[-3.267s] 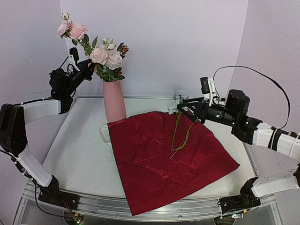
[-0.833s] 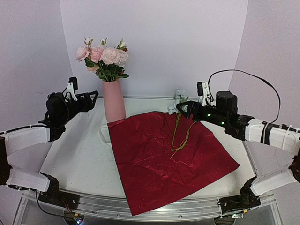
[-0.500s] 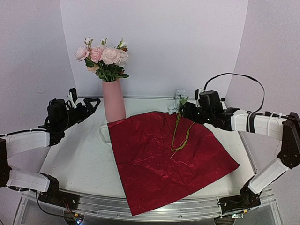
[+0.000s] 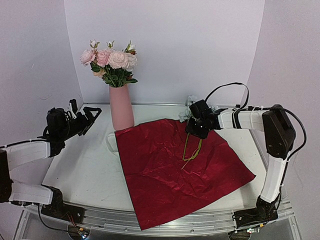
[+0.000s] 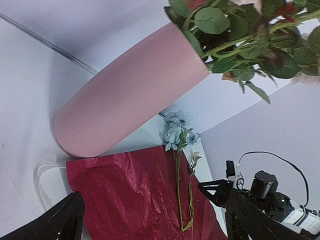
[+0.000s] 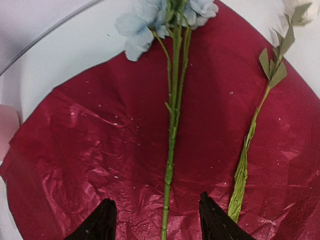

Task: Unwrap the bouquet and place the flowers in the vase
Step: Insert the fake flower into the vase, then pick up the fake flower from the wrapping paper.

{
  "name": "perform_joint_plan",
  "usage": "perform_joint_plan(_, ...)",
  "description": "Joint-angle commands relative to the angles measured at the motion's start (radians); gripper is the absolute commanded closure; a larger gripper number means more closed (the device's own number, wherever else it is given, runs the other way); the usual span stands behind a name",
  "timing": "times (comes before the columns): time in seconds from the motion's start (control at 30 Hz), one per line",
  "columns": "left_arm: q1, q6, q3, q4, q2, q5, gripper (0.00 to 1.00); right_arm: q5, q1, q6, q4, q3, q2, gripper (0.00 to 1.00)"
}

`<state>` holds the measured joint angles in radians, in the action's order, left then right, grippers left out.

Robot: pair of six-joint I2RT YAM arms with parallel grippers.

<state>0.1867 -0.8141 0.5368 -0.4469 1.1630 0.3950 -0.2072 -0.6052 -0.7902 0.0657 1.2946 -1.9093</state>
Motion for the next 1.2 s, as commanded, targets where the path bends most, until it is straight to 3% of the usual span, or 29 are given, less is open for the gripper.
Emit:
perform_joint_plan(0.0, -0.003, 0.081, -0.029, -0.03, -0.094, -0.075, 0.0, -0.032, -0.003, -0.04, -0.064, 0.064, -0.071, 0.48)
perform_joint_plan(0.23, -0.003, 0.114, -0.094, -0.026, -0.228, -0.229, 0.01, -0.002, -0.004, -0.033, -0.121, 0.143, -0.186, 0.56)
perform_joint_plan(0.7, -0.004, 0.168, -0.08, -0.021, -0.238, -0.222, 0.0, -0.108, -0.038, -0.015, -0.311, 0.325, -0.352, 0.61)
perform_joint_plan(0.8, -0.004, 0.171, -0.08, -0.02, -0.246, -0.218, 0.0, -0.116, -0.038, -0.022, -0.336, 0.345, -0.378, 0.67)
perform_joint_plan(0.93, -0.003, 0.169, -0.081, -0.015, -0.258, -0.208, 0.01, -0.109, -0.038, -0.024, -0.346, 0.354, -0.365, 0.9)
perform_joint_plan(1.03, -0.003, 0.158, -0.082, -0.01, -0.265, -0.187, 0.01, -0.108, -0.039, -0.013, -0.345, 0.346, -0.312, 0.99)
perform_joint_plan(1.17, -0.003, 0.114, -0.079, -0.006, -0.268, -0.122, 0.01, -0.112, -0.039, -0.009, -0.341, 0.315, -0.194, 1.0)
